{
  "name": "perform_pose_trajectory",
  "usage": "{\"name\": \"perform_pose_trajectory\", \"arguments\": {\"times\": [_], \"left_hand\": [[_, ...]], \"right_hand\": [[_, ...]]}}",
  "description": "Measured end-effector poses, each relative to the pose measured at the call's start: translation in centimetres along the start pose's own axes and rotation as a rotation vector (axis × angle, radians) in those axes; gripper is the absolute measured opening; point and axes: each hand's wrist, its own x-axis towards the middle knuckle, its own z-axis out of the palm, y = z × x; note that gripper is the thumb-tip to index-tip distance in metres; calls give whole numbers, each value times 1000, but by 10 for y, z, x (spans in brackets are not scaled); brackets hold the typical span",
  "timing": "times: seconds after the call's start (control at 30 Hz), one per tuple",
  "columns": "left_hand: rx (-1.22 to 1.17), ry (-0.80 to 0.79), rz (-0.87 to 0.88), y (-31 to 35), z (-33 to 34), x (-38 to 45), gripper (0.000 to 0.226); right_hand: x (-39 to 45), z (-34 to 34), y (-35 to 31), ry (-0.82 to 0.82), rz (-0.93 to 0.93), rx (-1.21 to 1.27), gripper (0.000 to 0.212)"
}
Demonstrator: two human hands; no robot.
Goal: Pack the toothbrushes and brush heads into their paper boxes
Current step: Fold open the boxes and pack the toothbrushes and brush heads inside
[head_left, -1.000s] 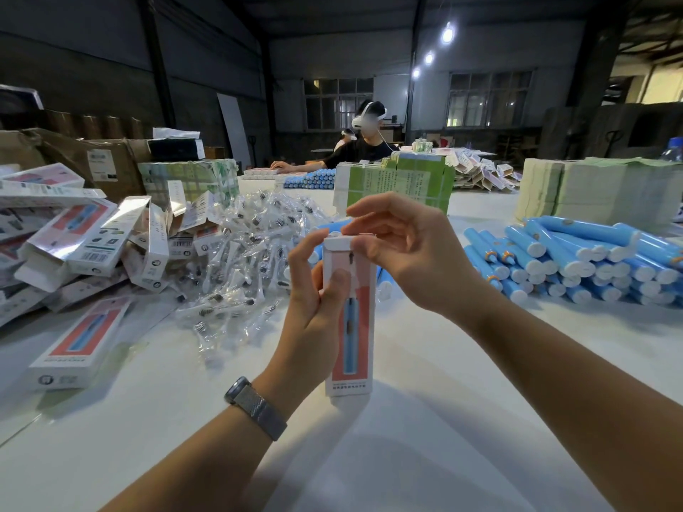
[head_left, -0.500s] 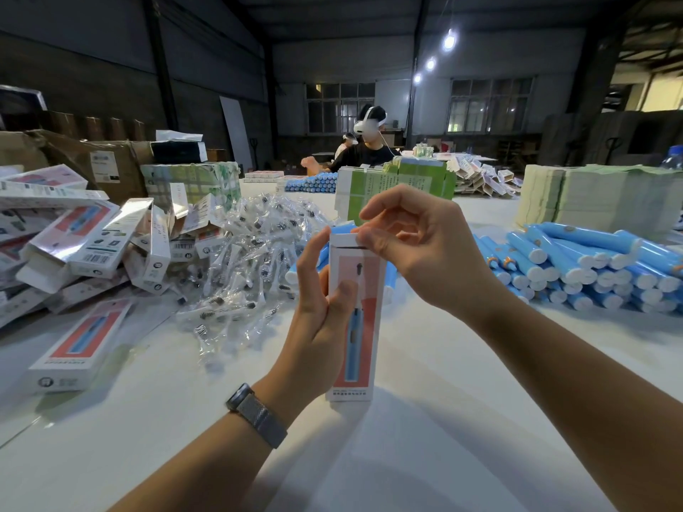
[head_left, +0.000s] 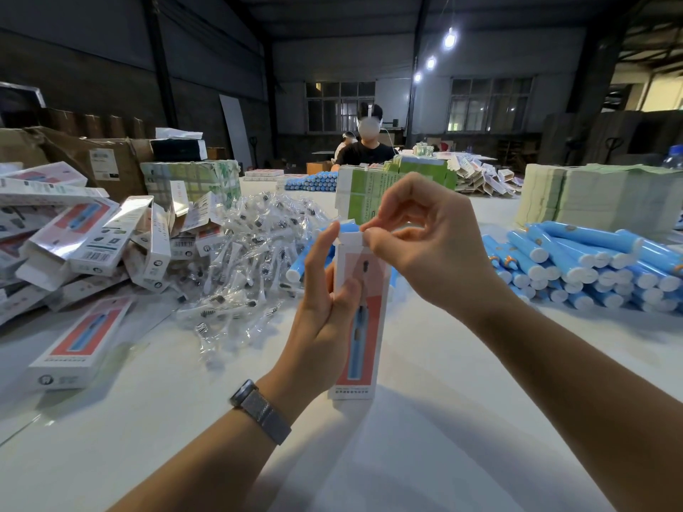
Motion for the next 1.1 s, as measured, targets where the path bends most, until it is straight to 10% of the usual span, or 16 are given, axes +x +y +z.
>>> {"name": "perform_pose_trajectory", "arguments": {"times": [1.1], "left_hand": [[-128, -38, -44, 9, -11, 3, 41]], "right_hand": [[3, -10, 6, -308, -91, -2, 17]]}}
